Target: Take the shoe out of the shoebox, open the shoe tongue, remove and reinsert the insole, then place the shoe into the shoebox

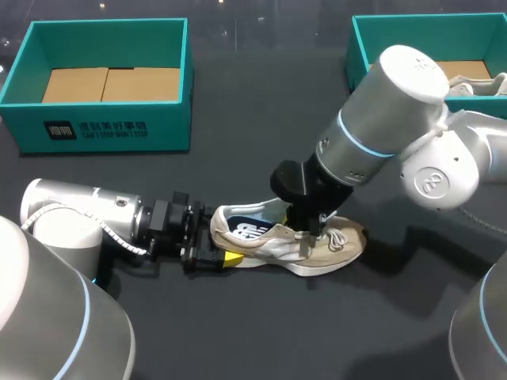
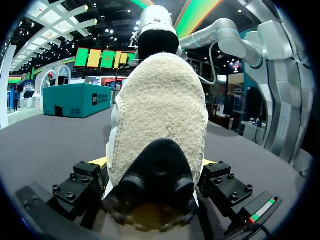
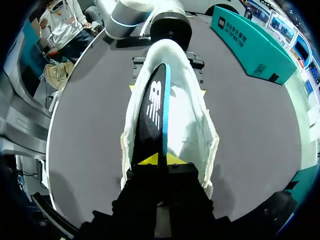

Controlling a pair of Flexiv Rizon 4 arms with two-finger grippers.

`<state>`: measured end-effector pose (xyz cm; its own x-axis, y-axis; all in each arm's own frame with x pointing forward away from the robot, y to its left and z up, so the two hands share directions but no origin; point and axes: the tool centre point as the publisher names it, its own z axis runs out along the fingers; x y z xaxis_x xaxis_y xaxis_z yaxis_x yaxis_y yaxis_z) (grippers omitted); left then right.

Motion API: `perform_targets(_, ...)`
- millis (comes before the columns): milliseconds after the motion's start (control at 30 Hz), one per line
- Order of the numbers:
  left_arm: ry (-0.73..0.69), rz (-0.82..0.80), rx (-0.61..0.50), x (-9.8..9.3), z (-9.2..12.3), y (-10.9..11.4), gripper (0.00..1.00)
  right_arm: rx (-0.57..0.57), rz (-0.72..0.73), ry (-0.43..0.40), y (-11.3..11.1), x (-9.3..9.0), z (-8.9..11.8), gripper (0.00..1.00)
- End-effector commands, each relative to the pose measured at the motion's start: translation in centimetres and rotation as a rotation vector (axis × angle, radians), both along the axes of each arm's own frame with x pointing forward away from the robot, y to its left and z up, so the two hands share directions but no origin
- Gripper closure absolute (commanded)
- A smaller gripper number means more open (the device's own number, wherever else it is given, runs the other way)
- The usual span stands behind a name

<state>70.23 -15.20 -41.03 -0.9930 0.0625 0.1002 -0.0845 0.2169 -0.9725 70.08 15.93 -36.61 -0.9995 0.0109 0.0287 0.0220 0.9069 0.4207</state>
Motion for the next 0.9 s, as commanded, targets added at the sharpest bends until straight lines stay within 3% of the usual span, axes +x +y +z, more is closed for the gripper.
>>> perform_targets(33, 0.000, 0.002, 0.001, 0.1, -0.4, -0.1, 1.00, 0.107, 0.024, -0.026, -1.1, -0.3, 0.7, 1.00)
perform_targets(367, 0.000, 0.002, 0.001, 0.1, -0.4, -0.1, 1.00, 0.192, 0.127, -0.068, -0.7, 0.9, 2.0, 1.00)
perform_targets(633, 0.000, 0.002, 0.001, 0.1, -0.4, -0.1, 1.00, 0.166, 0.229, -0.089, 2.0, 1.8, 4.0, 1.00)
perform_targets(900, 0.000, 0.002, 0.001, 0.1, -0.4, -0.1, 1.00, 0.152, 0.289, -0.086, 4.1, 1.8, 4.7, 1.00)
